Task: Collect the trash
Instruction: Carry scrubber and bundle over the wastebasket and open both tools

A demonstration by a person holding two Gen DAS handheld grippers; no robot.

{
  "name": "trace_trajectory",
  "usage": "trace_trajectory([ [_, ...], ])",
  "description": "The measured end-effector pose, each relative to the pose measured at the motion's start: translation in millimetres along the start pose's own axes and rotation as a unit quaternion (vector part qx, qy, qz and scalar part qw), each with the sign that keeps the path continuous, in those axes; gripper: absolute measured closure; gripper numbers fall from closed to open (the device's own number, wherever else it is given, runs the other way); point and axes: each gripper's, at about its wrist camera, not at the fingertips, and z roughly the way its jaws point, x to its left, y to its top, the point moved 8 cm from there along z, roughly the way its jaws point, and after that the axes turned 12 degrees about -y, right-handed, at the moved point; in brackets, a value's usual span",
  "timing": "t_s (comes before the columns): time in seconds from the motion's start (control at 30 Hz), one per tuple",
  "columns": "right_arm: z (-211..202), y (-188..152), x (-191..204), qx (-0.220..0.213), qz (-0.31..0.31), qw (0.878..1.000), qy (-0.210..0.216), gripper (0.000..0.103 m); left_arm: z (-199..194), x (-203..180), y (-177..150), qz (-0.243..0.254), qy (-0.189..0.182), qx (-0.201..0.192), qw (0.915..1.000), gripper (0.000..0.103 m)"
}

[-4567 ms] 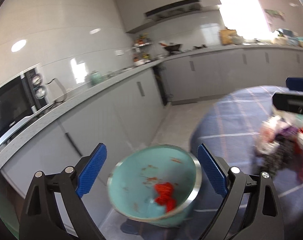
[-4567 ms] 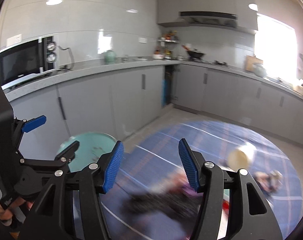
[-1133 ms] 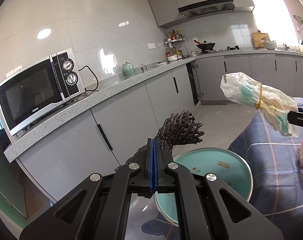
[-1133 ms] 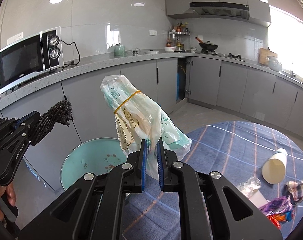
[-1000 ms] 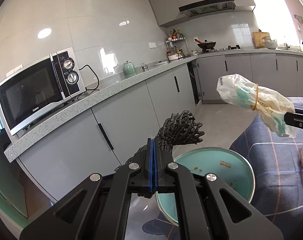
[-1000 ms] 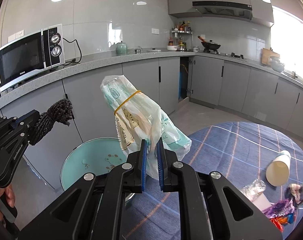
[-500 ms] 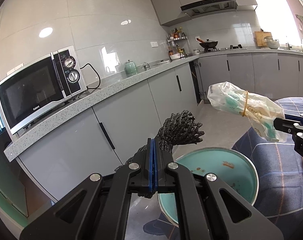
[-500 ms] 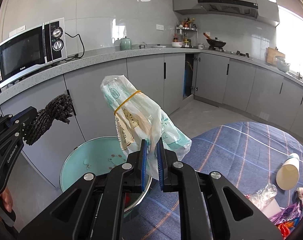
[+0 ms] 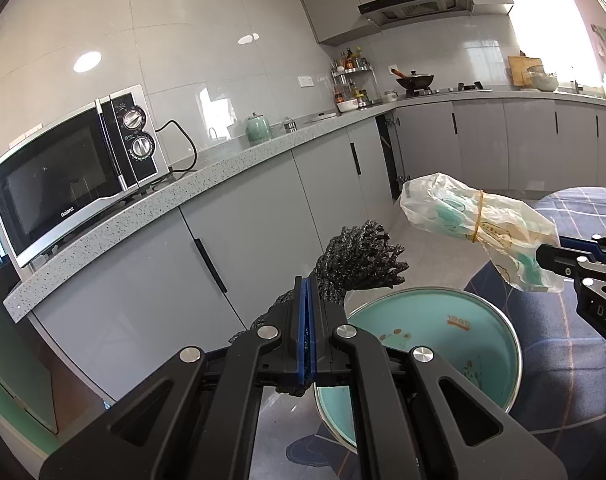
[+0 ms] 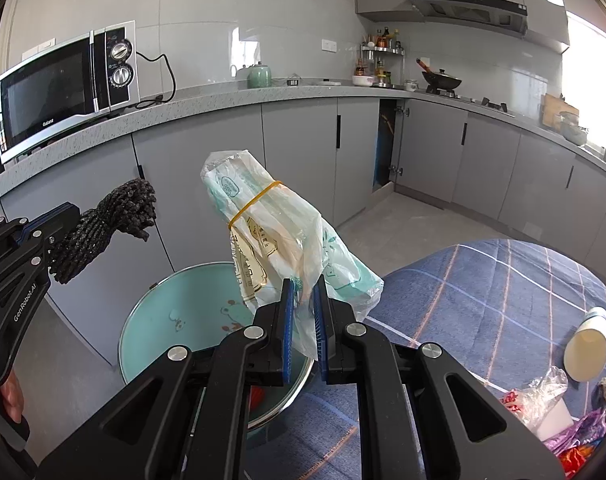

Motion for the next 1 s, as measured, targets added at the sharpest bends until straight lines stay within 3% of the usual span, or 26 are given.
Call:
trace_trajectory([
  [0.17,4.3,-4.5,3.0,0.010,-0.005,1.000,0.003,0.091,3.0,-2.0,-2.8,-0.001,-0.004,0.004,1.0000,0.097],
  [0.27,5.3,-6.3,4.0,0.013,-0.005,1.000,0.005,0.086,5.2,-5.6,-5.6,0.003,-0.009,0.010,0.9999,0.093],
  [0.3,7.1,-8.2,5.1,0.020,-0.006,1.000,0.010,0.082,6.1,-7.1,-6.7,0.005,-0.010,0.013,0.9999,0.089],
  [0.37,8.2,-10.6,5.3,0.022,-0.007,1.000,0.009,0.075,5.9,-6.8,-7.0,0.006,-0.004,0.010,0.9999,0.054],
  [1.0,-2.6,-17.6,-9.0,0.024,0.007,1.000,0.001,0.069,1.2,-12.6,-8.4,0.022,0.001,0.011,0.9997,0.047],
])
